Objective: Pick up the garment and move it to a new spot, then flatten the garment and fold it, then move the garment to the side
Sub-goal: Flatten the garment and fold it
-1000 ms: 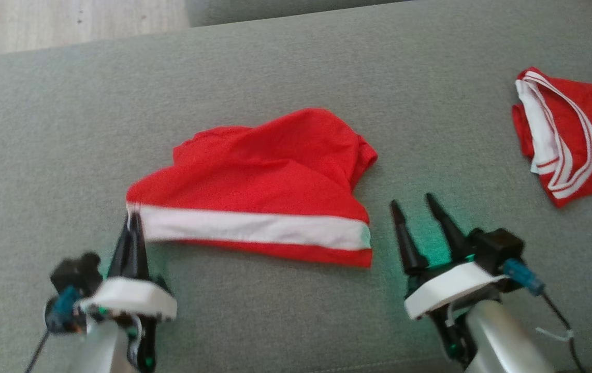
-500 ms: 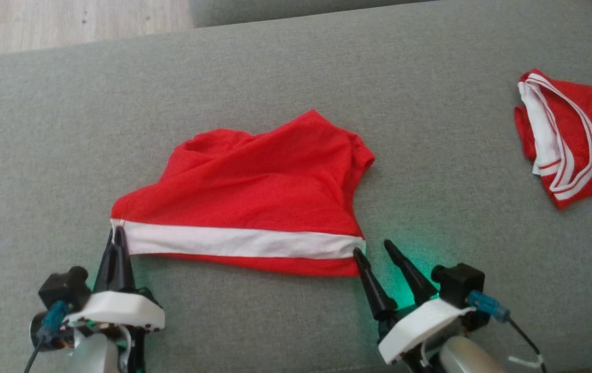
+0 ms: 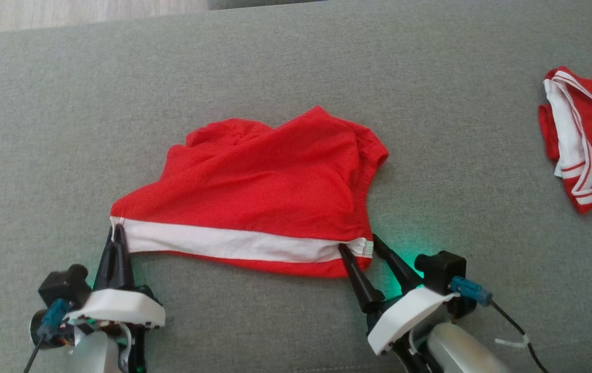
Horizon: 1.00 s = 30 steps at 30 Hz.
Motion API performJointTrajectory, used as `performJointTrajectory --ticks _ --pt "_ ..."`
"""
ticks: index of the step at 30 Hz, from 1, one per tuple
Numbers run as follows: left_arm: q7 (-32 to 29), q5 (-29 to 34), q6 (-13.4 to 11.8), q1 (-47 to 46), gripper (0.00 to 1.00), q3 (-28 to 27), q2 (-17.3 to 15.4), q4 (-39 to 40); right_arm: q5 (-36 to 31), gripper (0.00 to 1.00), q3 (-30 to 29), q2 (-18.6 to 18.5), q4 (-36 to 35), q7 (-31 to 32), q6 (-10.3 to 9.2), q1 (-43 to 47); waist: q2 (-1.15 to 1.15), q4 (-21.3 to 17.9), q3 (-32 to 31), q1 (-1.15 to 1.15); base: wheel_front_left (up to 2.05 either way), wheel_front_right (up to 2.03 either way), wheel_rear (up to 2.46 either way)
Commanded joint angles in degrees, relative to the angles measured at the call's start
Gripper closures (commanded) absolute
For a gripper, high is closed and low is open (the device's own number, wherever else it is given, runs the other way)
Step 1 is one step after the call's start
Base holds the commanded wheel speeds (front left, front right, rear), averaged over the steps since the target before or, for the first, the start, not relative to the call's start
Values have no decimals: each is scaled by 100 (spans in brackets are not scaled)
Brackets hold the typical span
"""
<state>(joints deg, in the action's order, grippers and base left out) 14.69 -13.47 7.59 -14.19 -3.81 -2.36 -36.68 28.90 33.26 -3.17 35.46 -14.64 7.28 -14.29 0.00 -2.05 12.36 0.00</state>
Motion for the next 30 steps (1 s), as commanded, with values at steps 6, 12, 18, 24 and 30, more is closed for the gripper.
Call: performJointTrajectory --ticks 6,12,18,24,30 --pt "30 -3 -10 -188 100 -138 -64 109 206 0 339 28 -105 -36 21 -109 0 40 13 0 0 0 0" --pt "30 8 -10 -192 100 -152 -60 126 289 0 439 28 -277 -36 21 -76 0 -23 -18 0 0 0 0" --pt "30 1 -10 -187 100 -143 -59 112 392 0 511 -14 -470 -36 21 -27 0 -68 -52 0 0 0 0" --pt "30 18 -10 -166 100 -131 -57 105 543 2 509 -47 -646 -36 21 30 0 -64 -66 0 0 0 0" --pt "30 16 -10 -162 100 -128 -61 82 661 100 594 -122 -632 -36 21 0 0 -30 -69 0 0 0 0"
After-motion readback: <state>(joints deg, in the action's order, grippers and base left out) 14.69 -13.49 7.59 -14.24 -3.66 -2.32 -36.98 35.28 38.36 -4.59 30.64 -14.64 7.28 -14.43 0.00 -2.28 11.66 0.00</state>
